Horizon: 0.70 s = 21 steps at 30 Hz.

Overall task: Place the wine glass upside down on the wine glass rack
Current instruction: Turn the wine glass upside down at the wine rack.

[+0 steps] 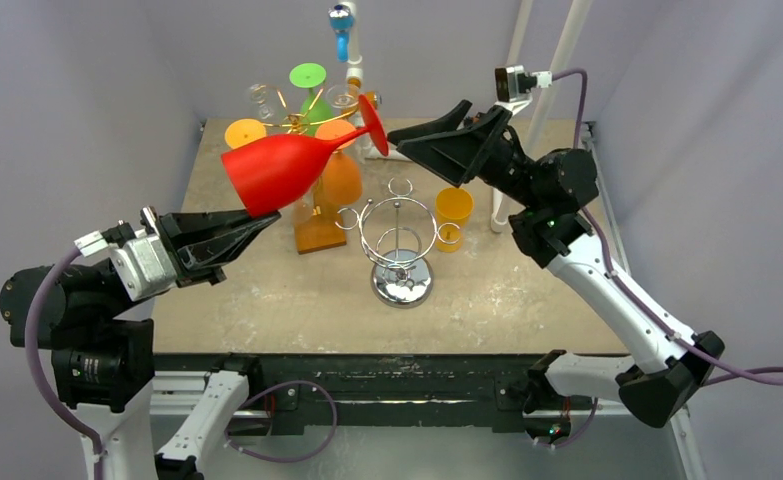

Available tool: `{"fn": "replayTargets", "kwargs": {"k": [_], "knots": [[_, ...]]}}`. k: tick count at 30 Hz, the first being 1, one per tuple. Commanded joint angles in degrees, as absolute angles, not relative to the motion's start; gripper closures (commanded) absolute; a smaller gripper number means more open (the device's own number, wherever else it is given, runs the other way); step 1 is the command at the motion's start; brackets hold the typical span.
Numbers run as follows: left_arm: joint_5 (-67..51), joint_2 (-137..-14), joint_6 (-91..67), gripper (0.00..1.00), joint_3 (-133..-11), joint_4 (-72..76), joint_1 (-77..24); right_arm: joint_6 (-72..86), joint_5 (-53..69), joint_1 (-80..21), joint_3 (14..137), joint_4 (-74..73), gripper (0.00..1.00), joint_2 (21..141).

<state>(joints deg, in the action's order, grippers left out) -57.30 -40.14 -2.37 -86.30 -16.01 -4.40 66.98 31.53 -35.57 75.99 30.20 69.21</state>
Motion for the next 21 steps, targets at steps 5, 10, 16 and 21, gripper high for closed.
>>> {"fn": "replayTargets", "kwargs": {"k": [5,10,16,21], "knots": [[-65.88,-40.85,-13.55,1.00,-85.04,2.01,-5.14,87.76,31.86,-38.23,71.83,61.33,0.09,73.05],[-65.48,-41.75,-19.95,1.00,-85.34,8.13,-7.61,91.43,31.77,-41.44,73.04,70.58,0.22,75.40],[-65.57,-43.08,-20.63,1.00,-86.22,6.21,-12.02,96.08,33.31,-43.56,76.05,80.63,0.43,78.35],[-64.79,-42.50,-15.51,1.00,-86.57,0.29,-13.61,96.50,32.82,-43.70,73.71,82.12,0.45,76.52]]}}
